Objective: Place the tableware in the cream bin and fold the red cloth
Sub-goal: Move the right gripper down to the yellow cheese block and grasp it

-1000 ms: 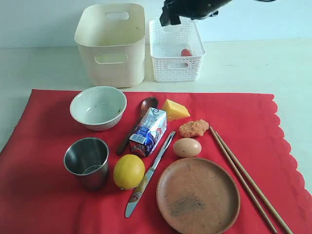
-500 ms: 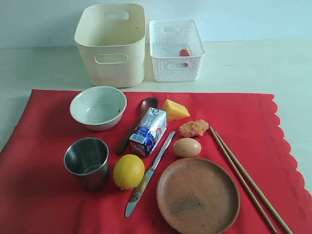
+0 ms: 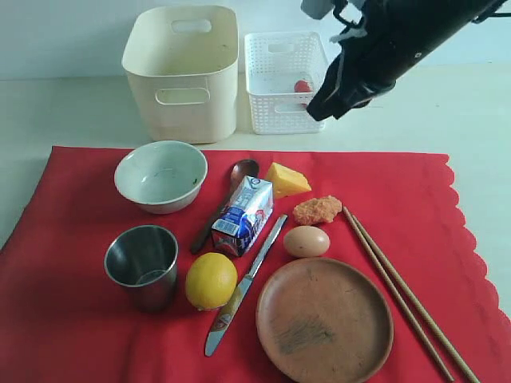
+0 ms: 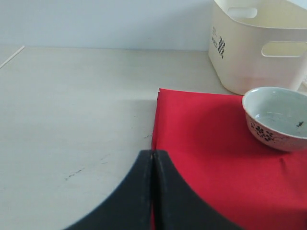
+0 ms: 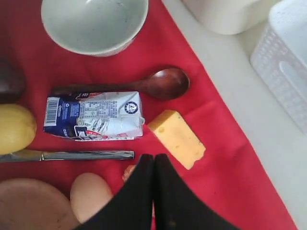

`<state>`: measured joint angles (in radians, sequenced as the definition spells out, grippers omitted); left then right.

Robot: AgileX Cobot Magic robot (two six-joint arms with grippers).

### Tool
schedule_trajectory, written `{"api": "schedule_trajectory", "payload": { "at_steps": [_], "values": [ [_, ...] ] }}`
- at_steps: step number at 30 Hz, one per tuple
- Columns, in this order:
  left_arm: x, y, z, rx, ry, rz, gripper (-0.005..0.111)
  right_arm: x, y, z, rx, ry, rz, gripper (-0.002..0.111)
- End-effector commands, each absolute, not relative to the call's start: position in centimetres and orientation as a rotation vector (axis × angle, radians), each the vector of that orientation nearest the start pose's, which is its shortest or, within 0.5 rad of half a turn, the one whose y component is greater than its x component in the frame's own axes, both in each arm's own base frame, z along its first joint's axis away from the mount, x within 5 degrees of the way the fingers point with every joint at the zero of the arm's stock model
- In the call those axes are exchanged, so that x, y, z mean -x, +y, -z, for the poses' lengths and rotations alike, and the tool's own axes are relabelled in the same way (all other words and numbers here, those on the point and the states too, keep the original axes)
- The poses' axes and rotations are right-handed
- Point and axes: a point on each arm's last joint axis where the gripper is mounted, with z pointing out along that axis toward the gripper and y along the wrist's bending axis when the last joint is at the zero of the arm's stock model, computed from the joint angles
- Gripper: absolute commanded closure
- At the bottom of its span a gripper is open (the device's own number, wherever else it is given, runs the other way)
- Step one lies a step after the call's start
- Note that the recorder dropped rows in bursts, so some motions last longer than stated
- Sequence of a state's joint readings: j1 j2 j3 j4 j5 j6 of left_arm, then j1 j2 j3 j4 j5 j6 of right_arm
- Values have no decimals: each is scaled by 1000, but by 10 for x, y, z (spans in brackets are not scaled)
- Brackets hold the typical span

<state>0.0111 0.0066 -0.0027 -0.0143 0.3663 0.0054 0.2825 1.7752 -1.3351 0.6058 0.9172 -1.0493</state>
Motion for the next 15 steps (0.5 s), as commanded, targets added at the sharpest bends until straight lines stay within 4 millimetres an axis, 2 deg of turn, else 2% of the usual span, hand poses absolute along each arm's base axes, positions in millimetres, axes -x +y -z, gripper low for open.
{"api": "schedule_trajectory", "payload": {
  "at_steps": [1, 3, 6, 9, 12, 15],
  "values": [
    [-53, 0, -181, 13, 1837, -3, 107, -343, 145, -232, 1412, 2200, -515, 108],
    [-53, 0, -181, 13, 1837, -3, 107, -348, 146, -222, 1420, 2208, -508, 107],
    [-53, 0, -181, 13, 1837, -3, 107, -357, 146, -206, 1402, 2223, -476, 99],
    [-53, 0, -181, 13, 1837, -3, 107, -361, 147, -192, 1478, 2181, -460, 82],
    [-53, 0, -181, 13, 1837, -3, 107, -363, 153, -181, 1498, 2143, -517, 59],
    [-53, 0, -181, 13, 1837, -3, 107, -362, 162, -168, 1601, 2066, -537, 46]
  ]
}}
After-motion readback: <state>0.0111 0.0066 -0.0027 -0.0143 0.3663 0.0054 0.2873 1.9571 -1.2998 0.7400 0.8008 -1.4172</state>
